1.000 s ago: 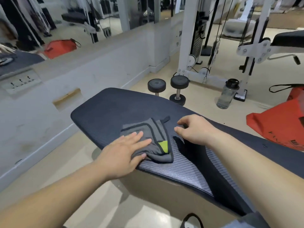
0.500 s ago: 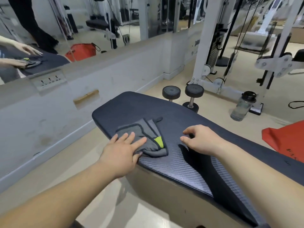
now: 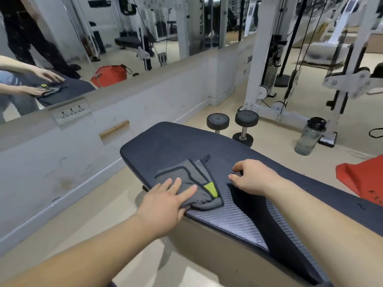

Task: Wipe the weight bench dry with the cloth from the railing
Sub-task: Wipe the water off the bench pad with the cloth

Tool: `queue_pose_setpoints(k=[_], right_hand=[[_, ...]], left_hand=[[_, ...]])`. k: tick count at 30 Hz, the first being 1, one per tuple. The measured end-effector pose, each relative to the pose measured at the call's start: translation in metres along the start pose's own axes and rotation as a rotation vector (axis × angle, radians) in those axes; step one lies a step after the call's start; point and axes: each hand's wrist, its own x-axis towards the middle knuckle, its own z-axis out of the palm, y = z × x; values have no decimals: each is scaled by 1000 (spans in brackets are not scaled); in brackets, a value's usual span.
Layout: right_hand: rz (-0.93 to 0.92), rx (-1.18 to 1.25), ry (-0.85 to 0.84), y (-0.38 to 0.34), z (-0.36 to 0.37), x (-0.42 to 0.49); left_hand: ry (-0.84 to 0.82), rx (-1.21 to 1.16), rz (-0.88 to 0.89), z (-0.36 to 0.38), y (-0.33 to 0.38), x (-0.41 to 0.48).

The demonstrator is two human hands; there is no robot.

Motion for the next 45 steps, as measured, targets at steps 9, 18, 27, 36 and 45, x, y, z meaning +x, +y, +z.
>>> queue_pose_setpoints(k=[9,18,27,36,45], right_hand=[[17,101,34,26,-21,-22],[84,50,118,43,-28,-45],[298,-50,247,72,-31,-122],[448,2,320,123,-67,-165],[439,7,285,205,-48,-156]], left_hand=[[-133,-15,76,-15,99,5],[-101,-59,-62,-34,98,100],[-31,65,262,-46,161,80],[-128,-25,358,-55,181,58],[79,-94,241,-50,186,113]])
